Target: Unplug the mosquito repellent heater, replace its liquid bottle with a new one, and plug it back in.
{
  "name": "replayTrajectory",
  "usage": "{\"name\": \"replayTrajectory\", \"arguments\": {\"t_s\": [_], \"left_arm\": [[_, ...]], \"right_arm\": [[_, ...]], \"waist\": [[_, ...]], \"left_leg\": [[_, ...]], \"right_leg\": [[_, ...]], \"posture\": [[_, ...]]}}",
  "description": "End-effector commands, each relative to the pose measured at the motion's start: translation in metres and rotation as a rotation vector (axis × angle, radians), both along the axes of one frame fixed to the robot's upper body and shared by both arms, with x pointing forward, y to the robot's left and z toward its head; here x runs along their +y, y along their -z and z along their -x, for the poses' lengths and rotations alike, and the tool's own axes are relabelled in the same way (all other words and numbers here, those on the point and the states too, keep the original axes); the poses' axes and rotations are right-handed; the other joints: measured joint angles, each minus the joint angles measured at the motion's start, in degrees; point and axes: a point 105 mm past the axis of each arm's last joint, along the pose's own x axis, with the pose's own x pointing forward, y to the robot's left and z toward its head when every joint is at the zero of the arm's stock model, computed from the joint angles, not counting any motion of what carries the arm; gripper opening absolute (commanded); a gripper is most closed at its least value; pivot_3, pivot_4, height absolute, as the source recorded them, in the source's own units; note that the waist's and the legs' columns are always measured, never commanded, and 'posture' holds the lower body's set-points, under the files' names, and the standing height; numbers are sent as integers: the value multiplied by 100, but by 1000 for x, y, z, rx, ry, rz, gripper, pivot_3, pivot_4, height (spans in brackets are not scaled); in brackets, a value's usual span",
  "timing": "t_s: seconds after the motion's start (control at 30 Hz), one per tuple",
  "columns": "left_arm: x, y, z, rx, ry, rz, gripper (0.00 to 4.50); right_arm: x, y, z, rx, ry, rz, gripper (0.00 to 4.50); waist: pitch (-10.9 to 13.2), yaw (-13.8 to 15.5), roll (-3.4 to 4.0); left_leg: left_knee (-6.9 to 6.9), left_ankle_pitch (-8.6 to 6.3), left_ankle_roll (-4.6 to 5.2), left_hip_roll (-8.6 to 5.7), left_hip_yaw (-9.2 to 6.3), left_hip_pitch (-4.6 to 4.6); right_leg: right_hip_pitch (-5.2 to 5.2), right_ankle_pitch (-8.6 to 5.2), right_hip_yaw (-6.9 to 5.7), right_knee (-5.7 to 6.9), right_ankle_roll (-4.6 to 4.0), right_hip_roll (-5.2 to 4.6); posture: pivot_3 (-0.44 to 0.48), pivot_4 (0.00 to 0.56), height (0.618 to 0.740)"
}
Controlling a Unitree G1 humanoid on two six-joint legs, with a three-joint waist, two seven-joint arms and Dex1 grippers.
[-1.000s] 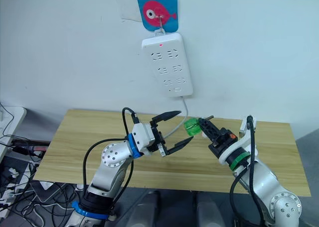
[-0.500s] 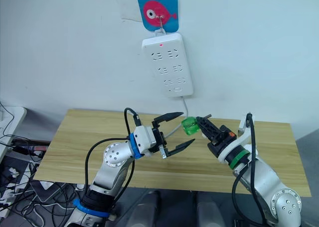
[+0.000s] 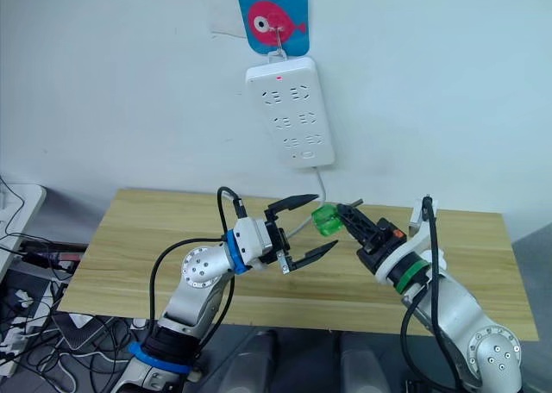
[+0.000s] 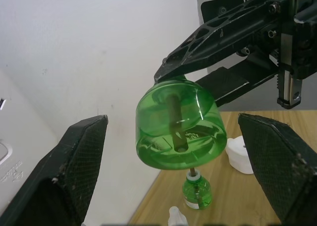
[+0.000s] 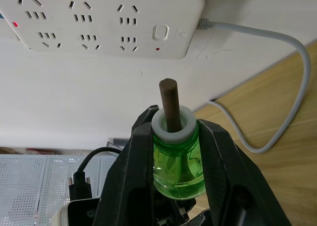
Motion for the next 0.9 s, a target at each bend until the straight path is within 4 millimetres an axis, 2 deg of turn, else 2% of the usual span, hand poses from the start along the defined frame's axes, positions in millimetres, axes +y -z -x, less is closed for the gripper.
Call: {"name": "replayTrajectory", "arguments": {"t_s": [0.03, 0.1, 0.23, 0.87, 0.9], "left_arm": [[-4, -6, 6, -24, 31, 27, 4085], [-4, -4, 6, -14, 34, 27, 3610], [-4, -3, 5, -1, 26, 30, 2281], [-3, -5, 2, 9, 22, 39, 2232], [-4, -6, 2, 9, 23, 39, 2232]], "right_arm": [[5, -14, 9, -57, -35, -28, 926], [5, -14, 9, -59, -37, -28, 926], [6, -16, 9, -60, -44, -43, 926], [10, -13, 10, -72, -70, -13, 926], [10, -13, 10, -72, -69, -12, 1660]], "waist": [[0, 0, 0], [0, 0, 0], [0, 0, 0], [0, 1, 0], [0, 2, 0]], "left_leg": [[0, 0, 0, 0, 0, 0], [0, 0, 0, 0, -1, -1], [-1, 0, 0, 0, -1, -1], [-3, 0, 0, 0, -2, -6], [-3, 0, 0, 0, -2, -6]], "right_leg": [[0, 0, 0, 0, 0, 0], [0, 0, -1, -1, 0, 0], [0, 0, 0, -2, 0, 0], [0, 0, -2, -13, 0, 0], [0, 0, -1, -14, 0, 0]], "posture": [[201, 297, 740], [201, 296, 740], [201, 296, 740], [203, 278, 740], [204, 277, 740]]}}
